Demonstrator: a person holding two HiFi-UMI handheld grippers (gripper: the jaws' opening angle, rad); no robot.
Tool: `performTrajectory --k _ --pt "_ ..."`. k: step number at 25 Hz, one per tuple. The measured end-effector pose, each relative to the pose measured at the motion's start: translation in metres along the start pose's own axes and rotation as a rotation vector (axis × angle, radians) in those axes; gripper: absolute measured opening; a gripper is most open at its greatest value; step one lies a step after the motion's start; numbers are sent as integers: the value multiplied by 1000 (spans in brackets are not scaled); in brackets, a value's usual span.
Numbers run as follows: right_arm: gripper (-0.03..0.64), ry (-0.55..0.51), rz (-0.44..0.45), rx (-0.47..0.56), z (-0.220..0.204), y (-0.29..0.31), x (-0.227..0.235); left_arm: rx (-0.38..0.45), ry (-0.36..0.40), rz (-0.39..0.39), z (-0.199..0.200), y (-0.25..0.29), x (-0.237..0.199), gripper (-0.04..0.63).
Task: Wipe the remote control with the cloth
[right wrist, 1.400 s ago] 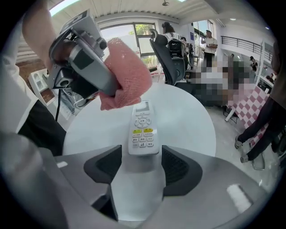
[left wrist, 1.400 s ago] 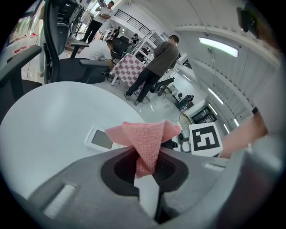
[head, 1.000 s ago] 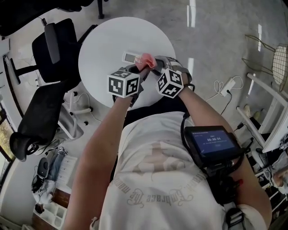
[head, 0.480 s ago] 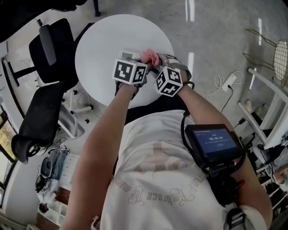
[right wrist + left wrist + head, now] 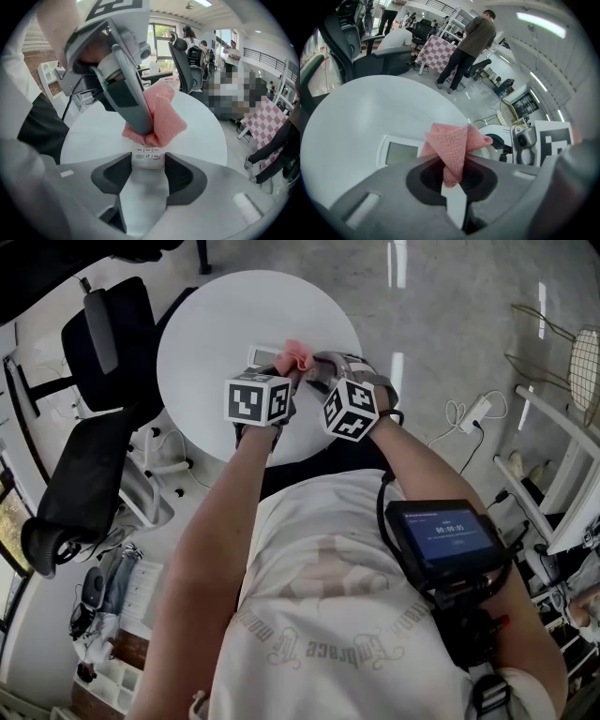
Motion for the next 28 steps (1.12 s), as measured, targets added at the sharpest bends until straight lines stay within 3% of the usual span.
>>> performTrajectory --k 28 --pt "230 -10 3 -21 0 -2 2 106 -164 152 -10 -42 -77 37"
Point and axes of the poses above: the fingertips, and each gripper's own axes: y forward along the fingers, x to its right, z out of its top, the point moved 7 cm from there along -y, backward along the fingers, and after that the axes turned 9 degrees about y, right-handed, at the moved point
